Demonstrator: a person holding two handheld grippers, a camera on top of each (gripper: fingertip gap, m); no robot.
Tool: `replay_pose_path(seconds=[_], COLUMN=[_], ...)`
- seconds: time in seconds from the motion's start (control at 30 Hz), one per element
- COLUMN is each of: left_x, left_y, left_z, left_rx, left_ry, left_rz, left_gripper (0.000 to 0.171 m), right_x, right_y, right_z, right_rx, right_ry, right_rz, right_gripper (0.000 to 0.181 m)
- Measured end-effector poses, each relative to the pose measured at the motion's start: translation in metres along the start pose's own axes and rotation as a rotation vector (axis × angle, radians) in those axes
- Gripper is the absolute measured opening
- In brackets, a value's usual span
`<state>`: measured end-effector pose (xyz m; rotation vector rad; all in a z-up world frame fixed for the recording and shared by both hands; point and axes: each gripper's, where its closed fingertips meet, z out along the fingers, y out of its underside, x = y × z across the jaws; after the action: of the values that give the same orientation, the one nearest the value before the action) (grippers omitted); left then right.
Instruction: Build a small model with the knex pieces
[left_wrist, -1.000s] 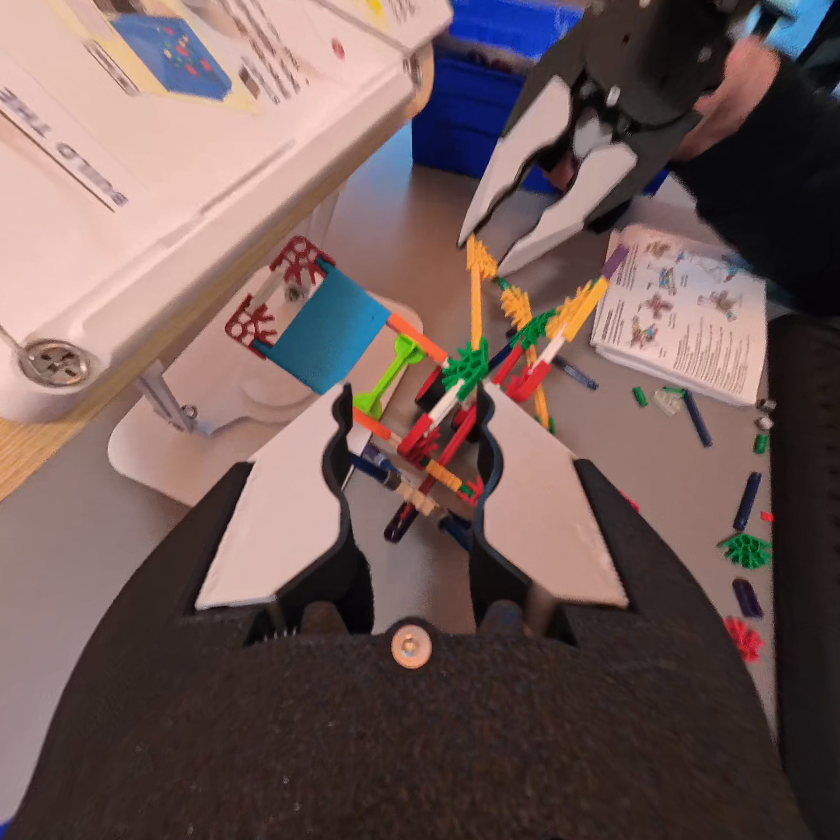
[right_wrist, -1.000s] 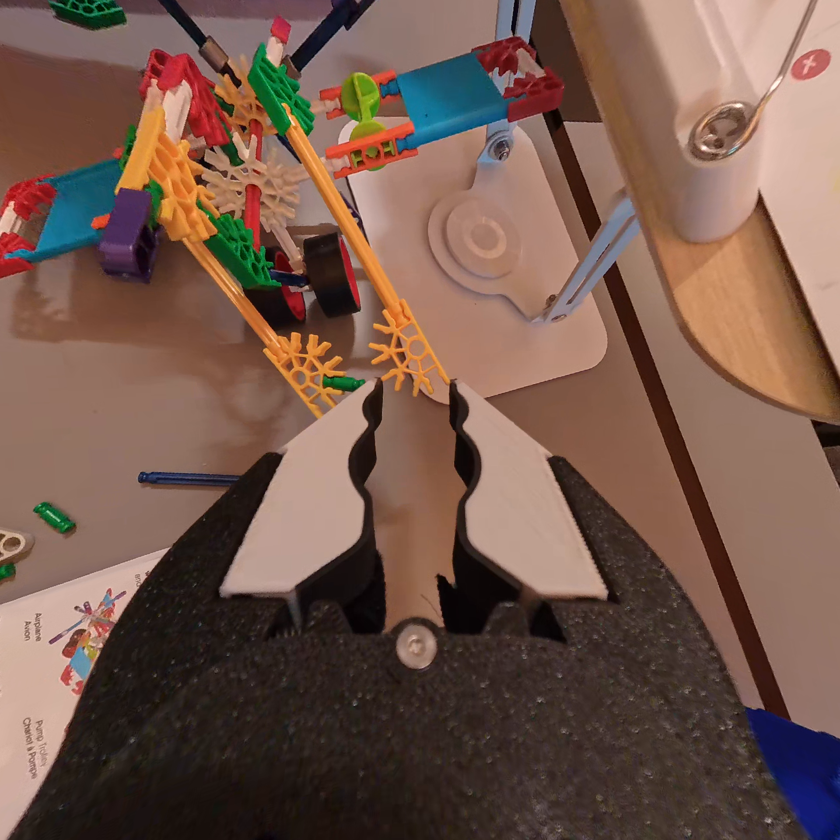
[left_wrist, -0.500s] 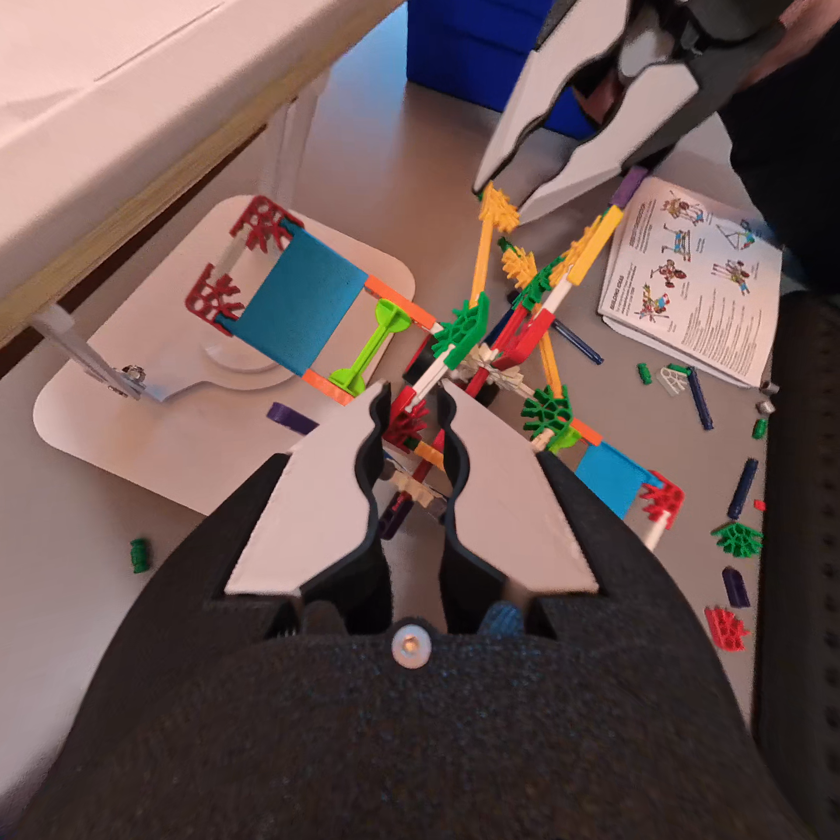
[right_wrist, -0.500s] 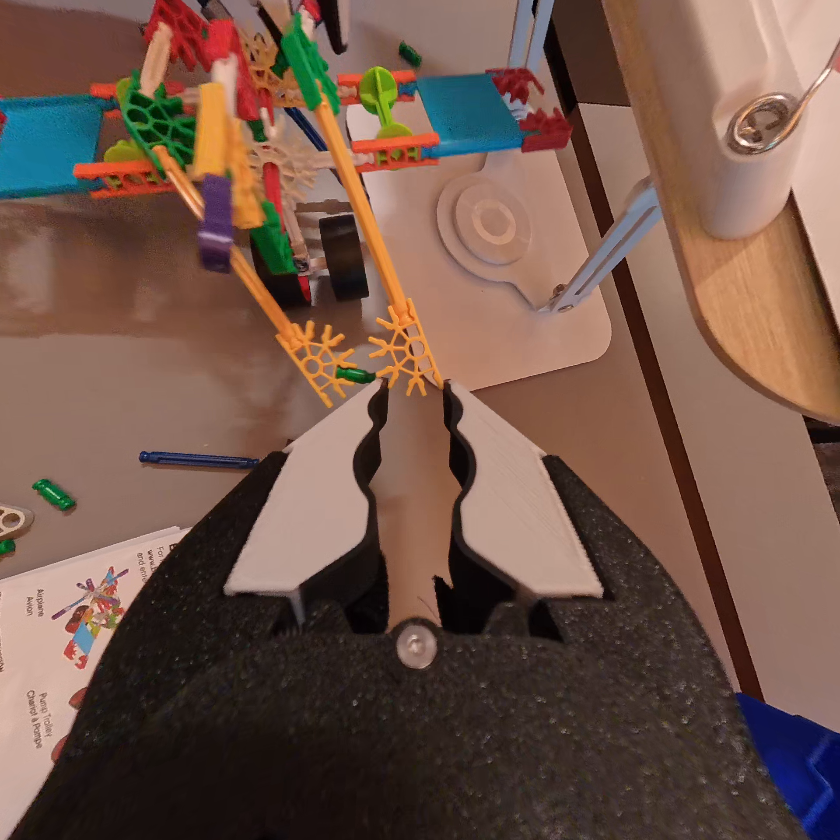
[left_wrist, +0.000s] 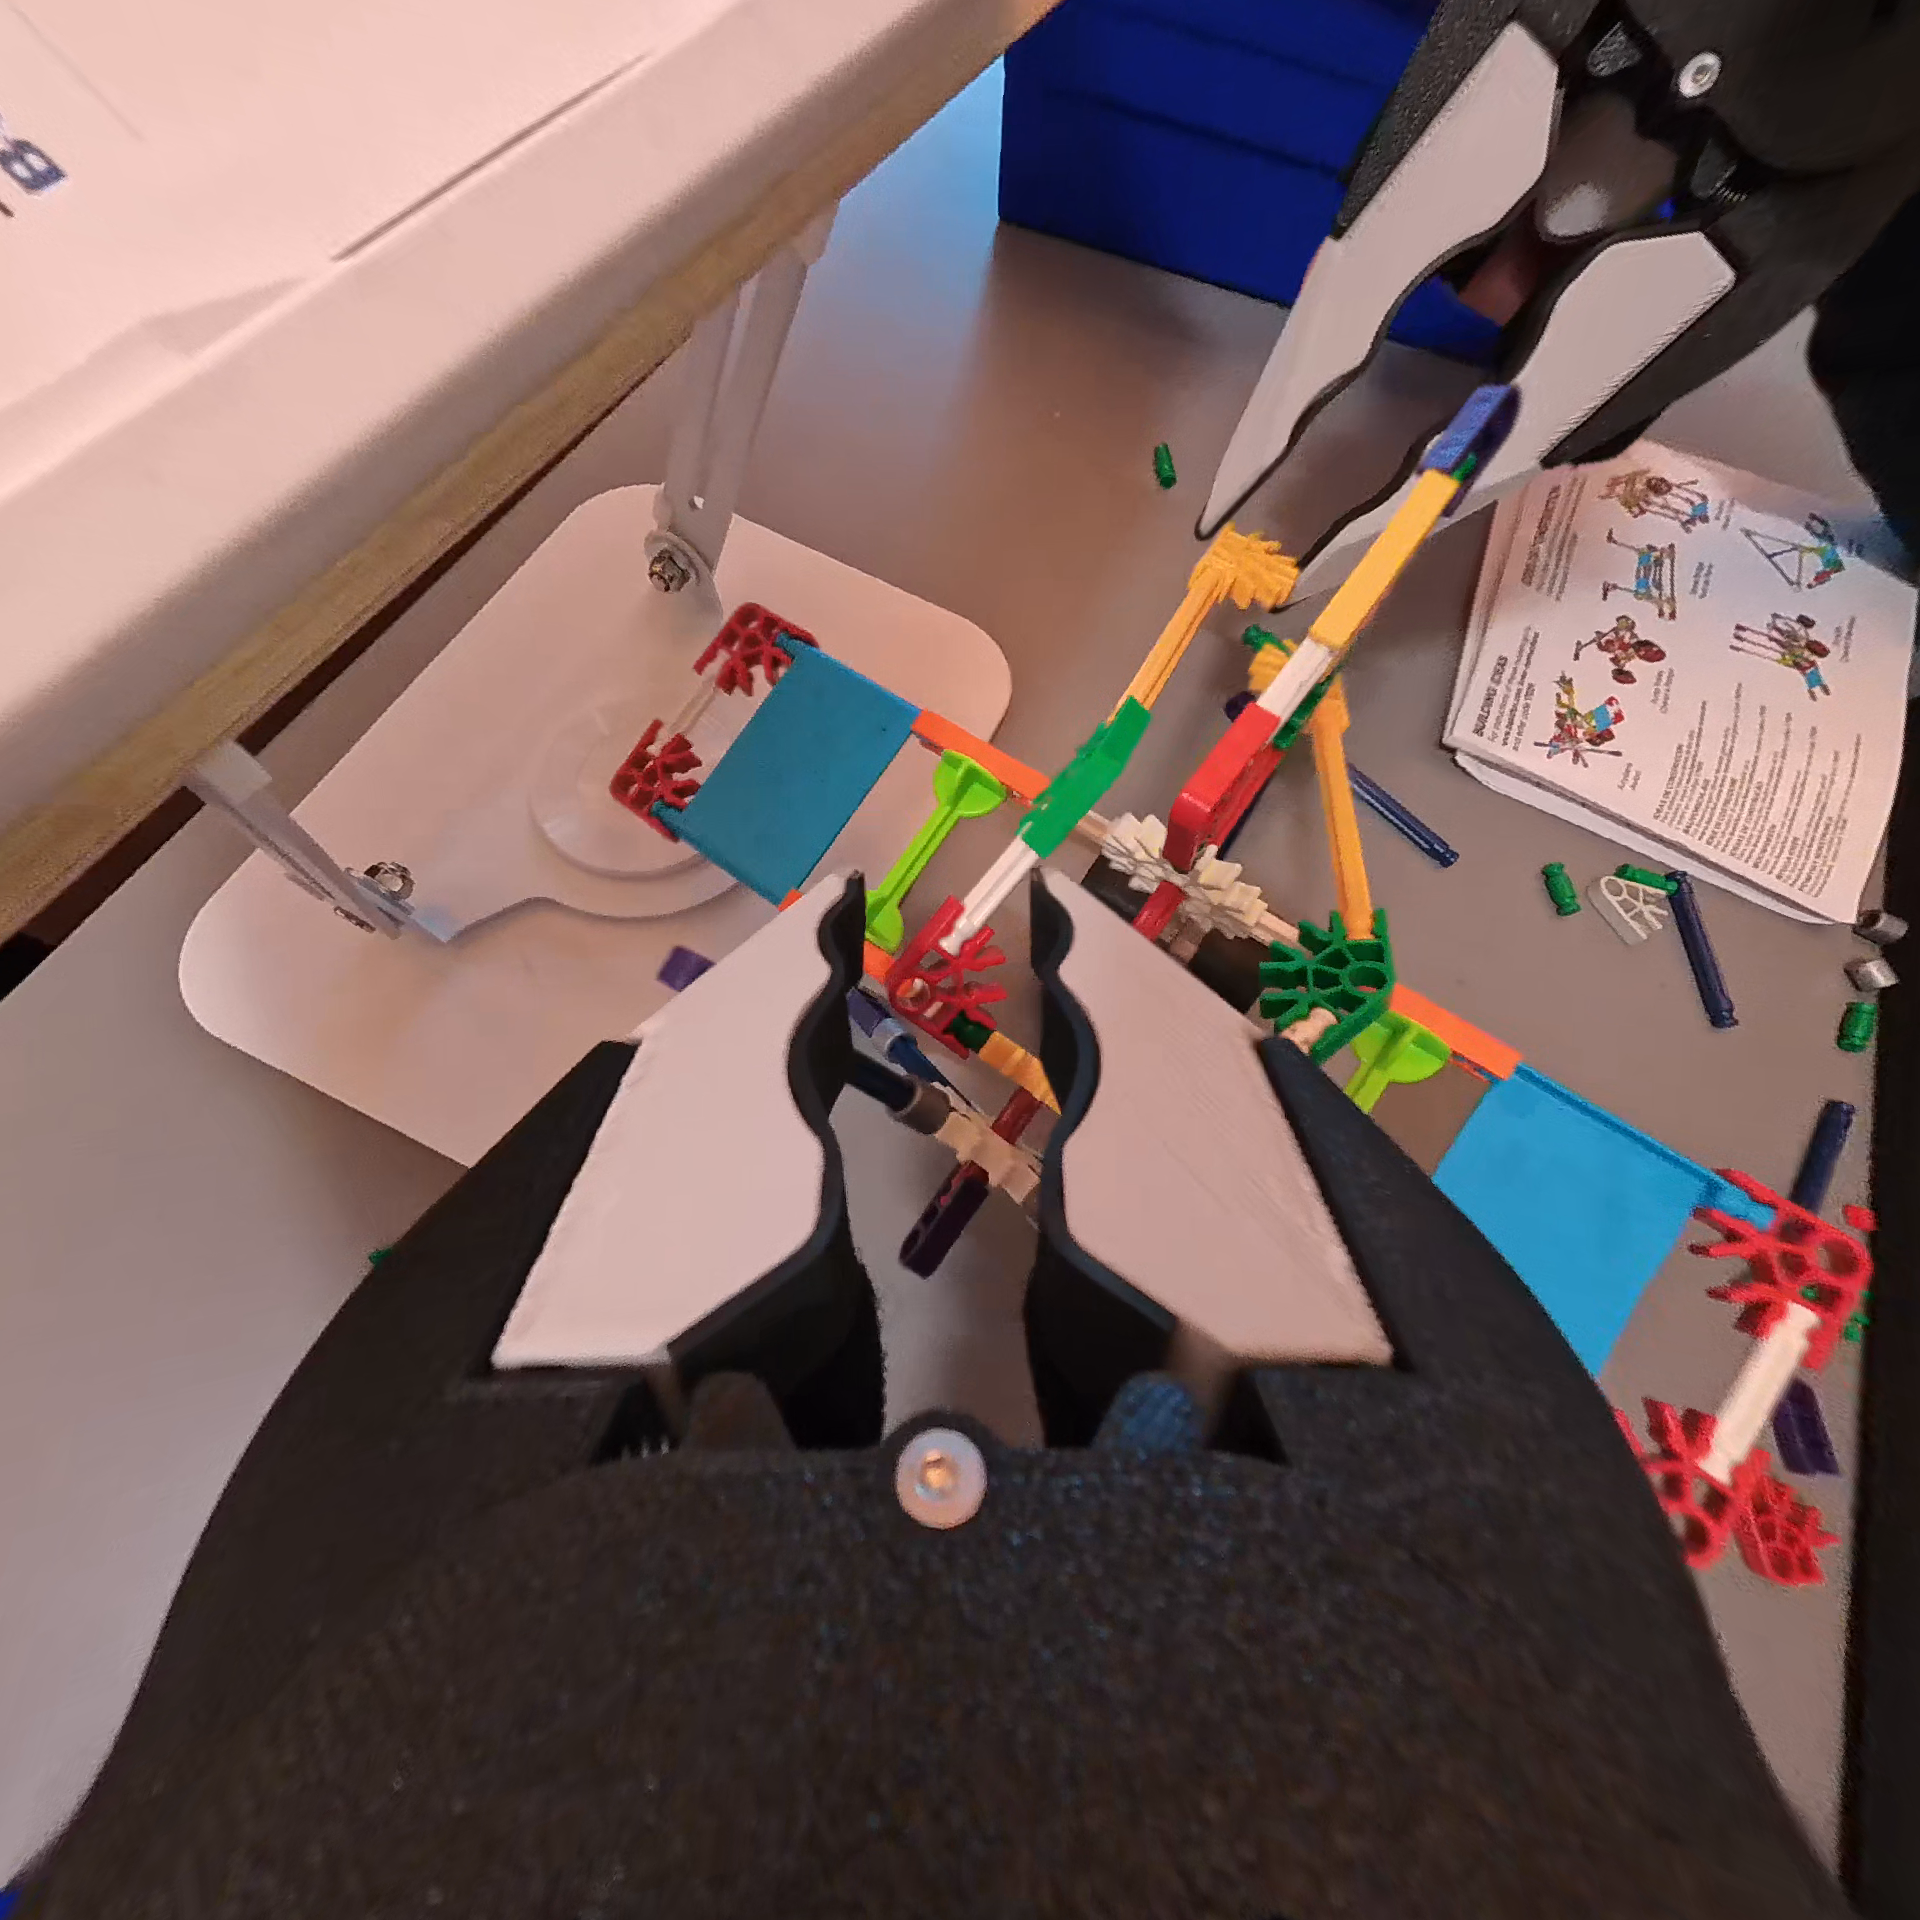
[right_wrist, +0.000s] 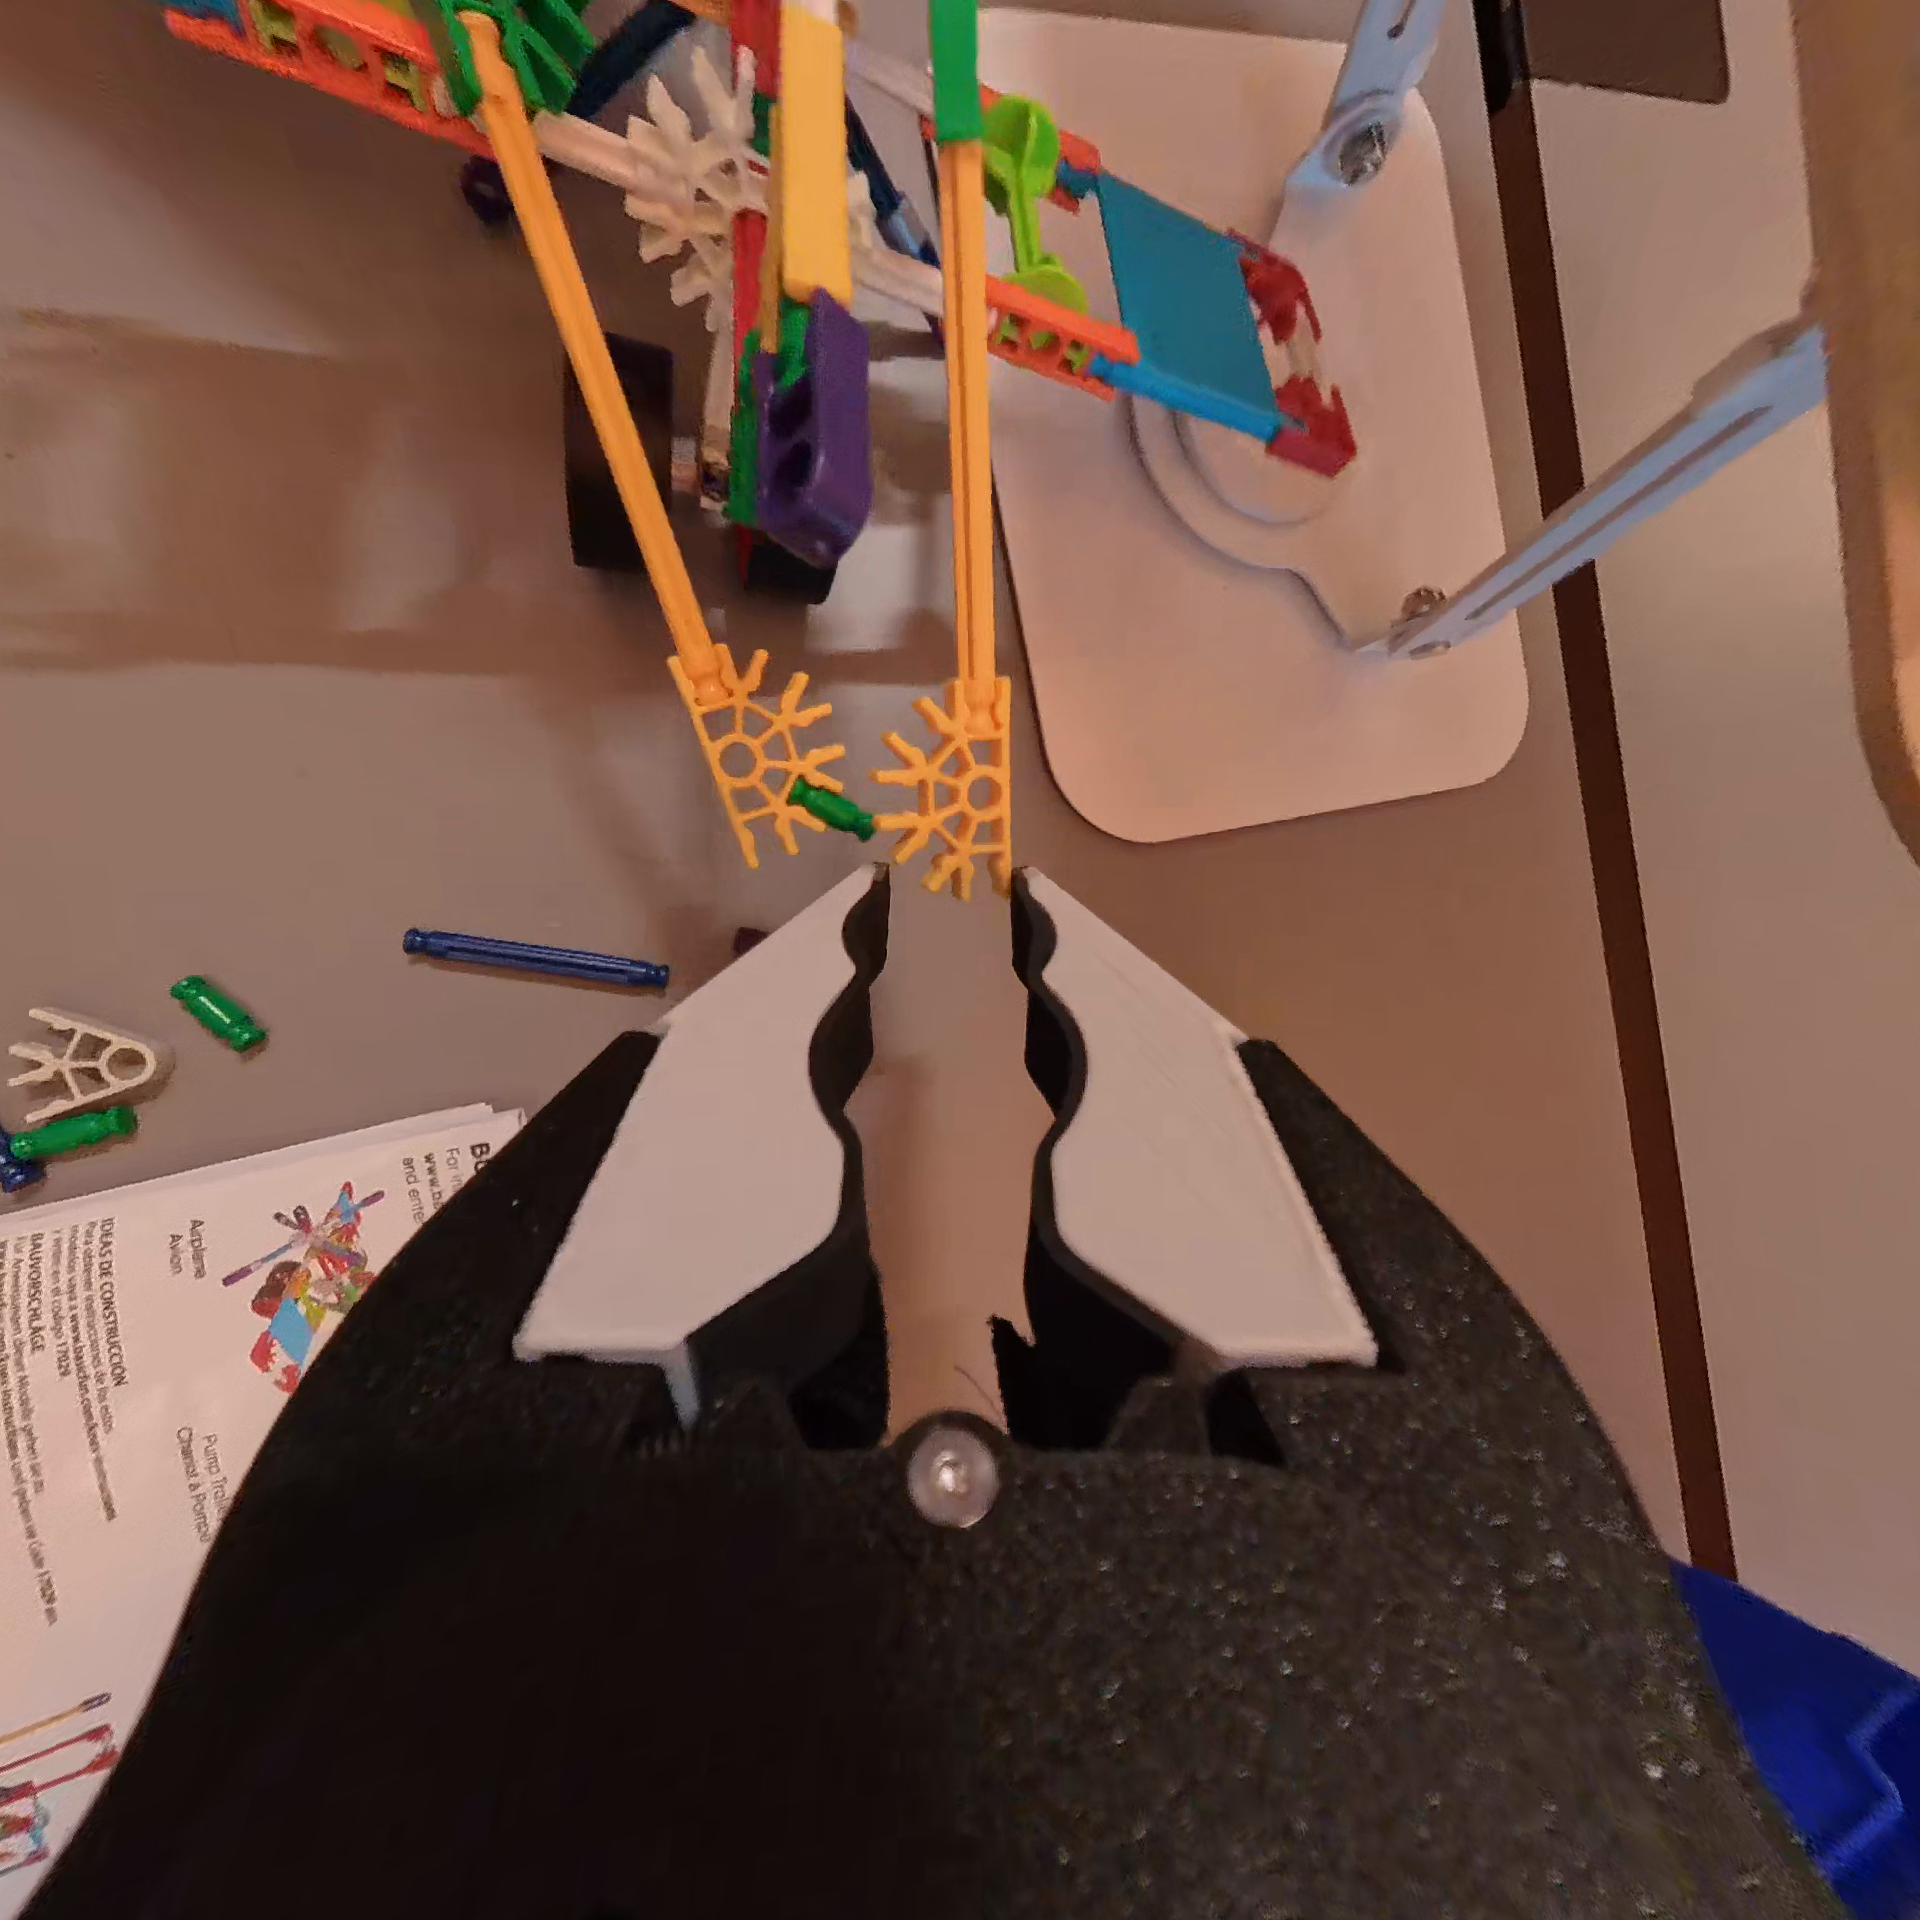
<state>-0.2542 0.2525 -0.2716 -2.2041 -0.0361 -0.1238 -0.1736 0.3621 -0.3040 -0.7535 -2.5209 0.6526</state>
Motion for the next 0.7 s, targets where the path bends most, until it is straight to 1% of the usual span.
replay_pose_path(seconds=[0.1,0.13,0.2,0.33,0.4,0.43,0.5,0.57,0.63,0.7], left_x=[0.001,0.0,0.002,0.008,0.01,0.011,0.012,0.014,0.016,0.017], left_y=[-0.003,-0.004,-0.003,0.005,0.007,0.007,0.007,0.006,0.006,0.005], left_z=[-0.006,-0.007,-0.01,-0.008,-0.005,-0.004,-0.003,-0.001,0.001,0.001], left_rx=[0.018,0.026,0.03,-0.001,-0.017,-0.021,-0.021,-0.012,-0.01,-0.005], left_ry=[0.021,0.02,0.047,0.096,0.096,0.097,0.098,0.113,0.127,0.14], left_rz=[-0.018,-0.025,-0.056,-0.059,-0.051,-0.045,-0.037,-0.031,-0.041,-0.046], left_gripper=[0.031,0.029,0.026,0.025,0.025,0.026,0.026,0.025,0.02,0.018], right_x=[0.001,0.001,0.0,-0.028,-0.049,-0.051,-0.048,-0.044,-0.048,-0.04], right_y=[0.002,0.001,-0.002,-0.019,-0.029,-0.03,-0.026,-0.028,-0.025,-0.018], right_z=[-0.008,-0.012,-0.022,-0.04,-0.042,-0.038,-0.025,-0.01,0.002,0.011], right_rx=[0.0,0.001,0.006,0.039,0.06,0.045,-0.027,-0.053,-0.076,-0.115], right_ry=[-0.004,0.001,0.013,-0.039,-0.093,-0.08,-0.03,0.019,0.008,0.05], right_rz=[0.004,-0.001,-0.031,-0.164,-0.226,-0.249,-0.293,-0.324,-0.34,-0.366], right_gripper=[0.032,0.037,0.039,0.041,0.041,0.041,0.042,0.043,0.043,0.038])
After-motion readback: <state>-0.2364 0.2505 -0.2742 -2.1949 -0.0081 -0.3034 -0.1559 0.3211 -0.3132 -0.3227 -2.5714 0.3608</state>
